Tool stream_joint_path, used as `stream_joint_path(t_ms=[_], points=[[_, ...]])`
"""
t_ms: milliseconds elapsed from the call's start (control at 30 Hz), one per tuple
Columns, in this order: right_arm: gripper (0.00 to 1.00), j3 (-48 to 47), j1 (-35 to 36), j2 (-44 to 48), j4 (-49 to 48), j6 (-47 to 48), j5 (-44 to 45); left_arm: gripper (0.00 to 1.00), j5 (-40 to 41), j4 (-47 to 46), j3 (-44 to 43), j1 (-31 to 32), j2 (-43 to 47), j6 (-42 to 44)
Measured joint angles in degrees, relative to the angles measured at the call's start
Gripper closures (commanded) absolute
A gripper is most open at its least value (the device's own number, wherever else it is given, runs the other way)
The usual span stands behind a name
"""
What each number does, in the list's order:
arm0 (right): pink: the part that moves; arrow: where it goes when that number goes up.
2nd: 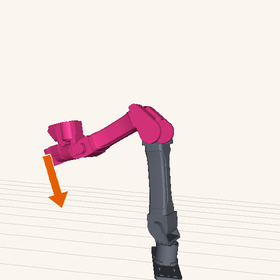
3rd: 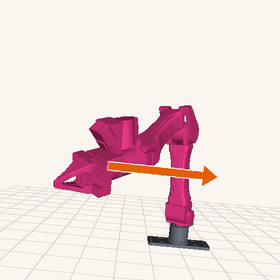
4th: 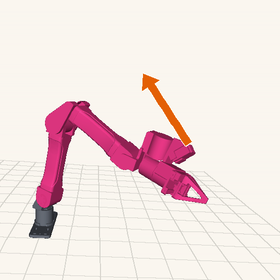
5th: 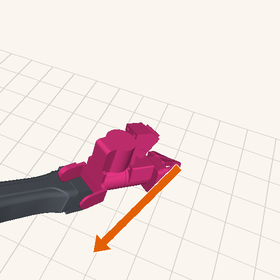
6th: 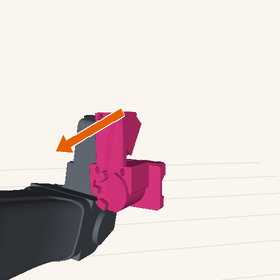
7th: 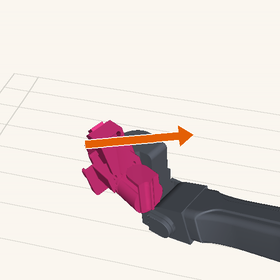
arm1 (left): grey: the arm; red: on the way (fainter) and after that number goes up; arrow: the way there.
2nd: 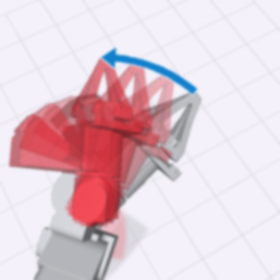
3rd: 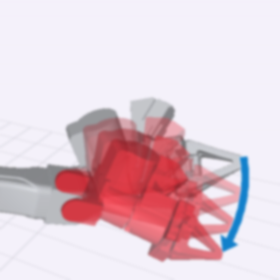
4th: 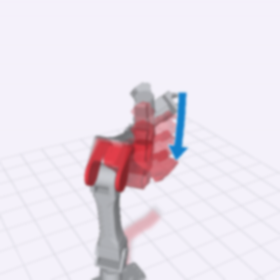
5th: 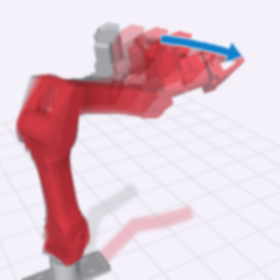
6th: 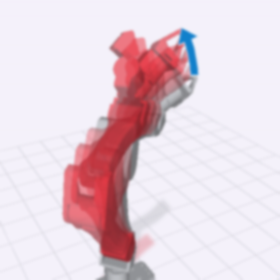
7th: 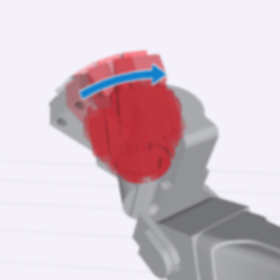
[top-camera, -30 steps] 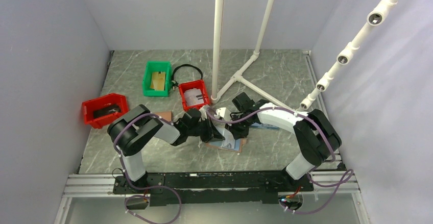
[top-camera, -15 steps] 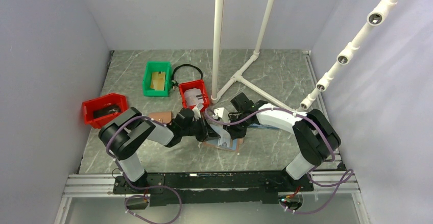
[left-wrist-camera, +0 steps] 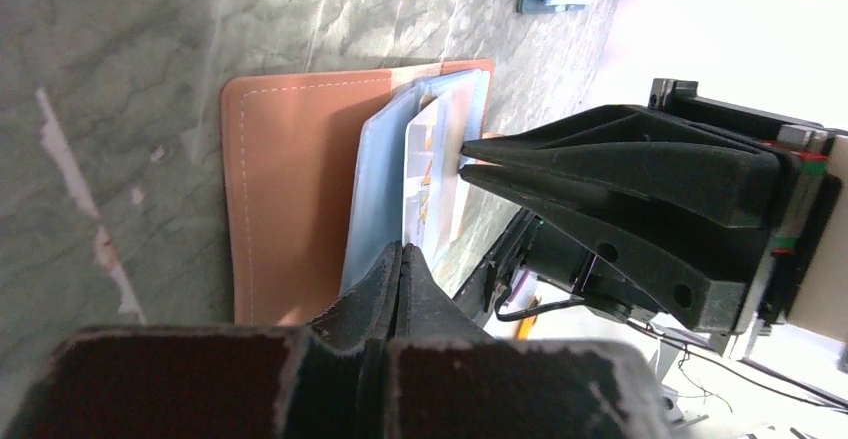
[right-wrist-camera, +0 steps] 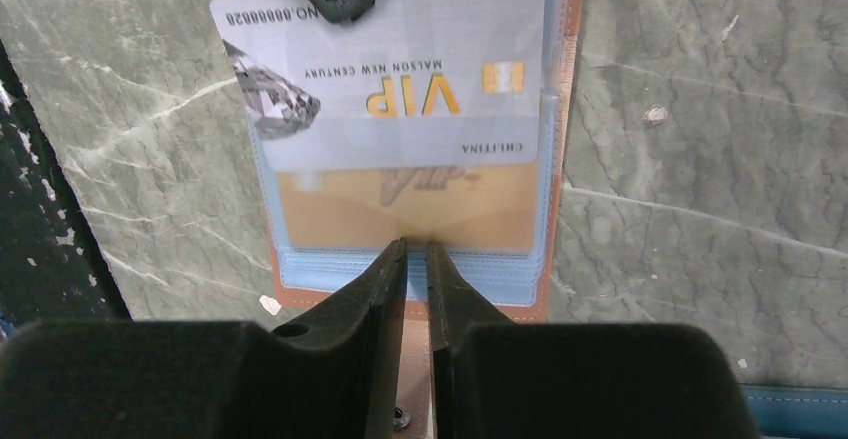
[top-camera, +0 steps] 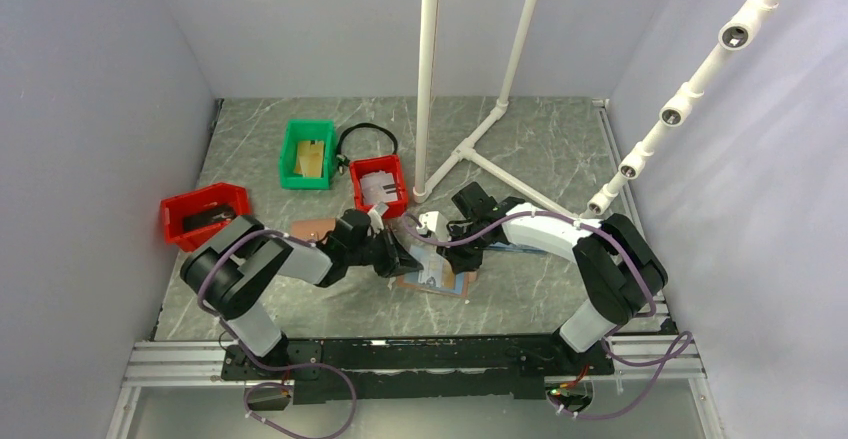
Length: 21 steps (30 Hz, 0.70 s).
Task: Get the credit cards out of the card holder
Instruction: Remove the credit card from the card holder.
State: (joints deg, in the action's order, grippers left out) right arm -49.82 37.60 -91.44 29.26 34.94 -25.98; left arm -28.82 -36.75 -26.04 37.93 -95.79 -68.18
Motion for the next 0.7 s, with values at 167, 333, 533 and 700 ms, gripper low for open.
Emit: stream_joint_path(t_ms=[167,333,533,700], points=[[0.84,0.0,0.1,-0.1,0.0,0.0,-0.1,1.00,-0.2,5.3,0.0,-0.9,3.7,2.5],[0.83,0.0,0.1,-0.1,0.0,0.0,-0.1,1.00,-0.3,11.3,-0.7,-1.4,6.3,6.4],[0.83,0.0,0.1,-0.1,0.0,0.0,-0.2,1.00,-0.5,21.8,-3.5,-2.5,11.7,13.4],[0.82,0.0,0.1,-0.1,0.0,0.0,-0.3,1.00,-0.5,26.8,-3.7,-3.6,16.7,17.7]])
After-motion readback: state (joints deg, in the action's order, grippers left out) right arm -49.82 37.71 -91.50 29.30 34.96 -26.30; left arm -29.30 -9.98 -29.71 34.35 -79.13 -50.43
